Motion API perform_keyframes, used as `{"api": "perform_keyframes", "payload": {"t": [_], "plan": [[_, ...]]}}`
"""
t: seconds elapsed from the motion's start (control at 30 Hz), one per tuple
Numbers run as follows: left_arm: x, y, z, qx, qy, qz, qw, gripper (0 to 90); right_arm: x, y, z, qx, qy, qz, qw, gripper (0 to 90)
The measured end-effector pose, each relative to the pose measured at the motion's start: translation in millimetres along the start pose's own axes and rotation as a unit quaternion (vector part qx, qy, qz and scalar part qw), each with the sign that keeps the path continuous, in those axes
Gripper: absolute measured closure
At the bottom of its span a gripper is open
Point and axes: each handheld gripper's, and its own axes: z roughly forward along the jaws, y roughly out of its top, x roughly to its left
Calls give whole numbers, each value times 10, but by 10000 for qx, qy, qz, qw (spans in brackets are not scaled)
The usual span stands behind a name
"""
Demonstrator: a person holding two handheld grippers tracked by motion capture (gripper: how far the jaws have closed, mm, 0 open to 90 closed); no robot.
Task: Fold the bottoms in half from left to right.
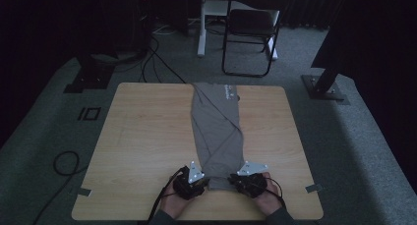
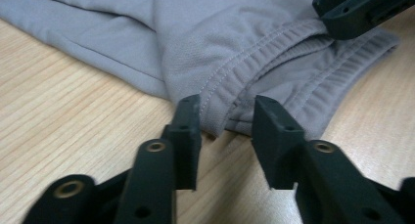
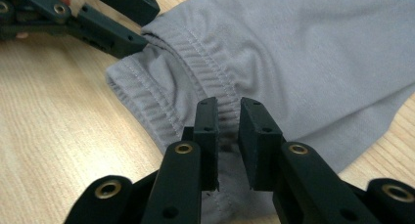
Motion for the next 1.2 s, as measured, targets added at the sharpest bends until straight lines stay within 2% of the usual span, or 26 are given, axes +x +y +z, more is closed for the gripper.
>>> {"api": "perform_keyframes", "payload": {"t": [0.03,0.07,0.1,0.13,0.27,0.33,0.4,0.47,0.53,0.57,0.77,0.9,1.0,1.07,1.13,1.2], "plan": [[3,-1,16,29,61,-24,10000,599,-5,-3,4,10,-9,-1,10000,771],[12,-3,25,41,106,-49,9999,595,-9,-5,9,21,1,-2,10000,727],[24,-8,27,20,101,-105,9999,593,-12,-7,15,9,47,-8,10000,643],[37,-10,25,22,106,-146,9998,599,-15,-7,21,-17,52,-1,10000,607],[82,-5,30,35,71,-251,9997,651,-53,10,93,19,-2,4,10000,539],[80,9,41,38,54,-220,9997,691,-72,10,152,147,47,-22,9999,578],[71,36,51,87,61,-145,9998,710,-50,20,155,171,-29,-155,9997,668],[62,52,47,99,58,-133,9998,718,-43,31,145,210,-54,-212,9995,707],[55,61,15,37,17,-162,9999,733,-38,23,128,199,-45,-180,9996,720],[53,63,-14,2,-26,-162,9999,808,-43,19,117,178,-21,-201,9996,723],[3,76,-56,52,-28,5,10000,867,-7,29,20,74,-40,-270,9996,732],[0,78,-26,52,30,4,10000,865,13,22,4,79,-38,-301,9995,734],[-25,96,31,44,344,71,9994,669,14,11,3,83,4,-288,9996,734],[-7,105,81,93,370,60,9993,664,7,12,5,65,41,-244,9997,734],[13,110,118,70,338,-6,9994,724,6,17,-1,47,37,-234,9997,734],[13,130,97,20,295,-26,9996,858,10,19,-15,34,38,-245,9997,735]]}}
